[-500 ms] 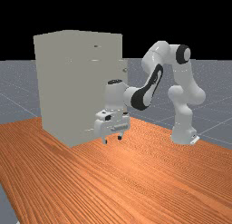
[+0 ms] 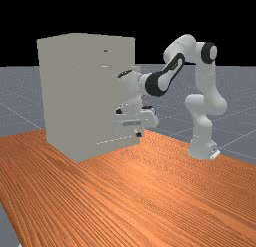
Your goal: Open the cabinet door
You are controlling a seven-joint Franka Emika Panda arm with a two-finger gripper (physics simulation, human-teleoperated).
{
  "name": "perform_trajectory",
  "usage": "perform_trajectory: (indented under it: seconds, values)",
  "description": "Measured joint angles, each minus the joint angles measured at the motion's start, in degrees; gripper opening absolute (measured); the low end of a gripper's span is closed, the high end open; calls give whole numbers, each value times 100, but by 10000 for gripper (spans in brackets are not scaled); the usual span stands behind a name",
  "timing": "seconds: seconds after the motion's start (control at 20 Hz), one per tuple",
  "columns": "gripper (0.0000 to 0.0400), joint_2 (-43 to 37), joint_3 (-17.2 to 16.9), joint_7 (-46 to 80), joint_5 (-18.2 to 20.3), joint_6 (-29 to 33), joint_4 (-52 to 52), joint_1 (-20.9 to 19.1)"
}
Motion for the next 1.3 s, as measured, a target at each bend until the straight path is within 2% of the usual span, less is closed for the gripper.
perform_trajectory:
  seconds: [0.15,0.35,0.45,0.75,0.9,1.15,1.3]
  values:
    - [7,-461,-133,1241,459,-102,-217,-92]
    - [1,-1201,-189,1641,522,-67,-637,-157]
    - [0,-1701,-229,1731,453,20,-1015,-218]
    - [0,-3585,-282,1897,199,791,-2424,-577]
    - [0,-4695,-313,2044,-6,828,-2934,-928]
    - [0,-6808,-76,2172,-428,837,-3955,-1468]
    - [0,-7152,62,2423,-745,876,-4092,-1929]
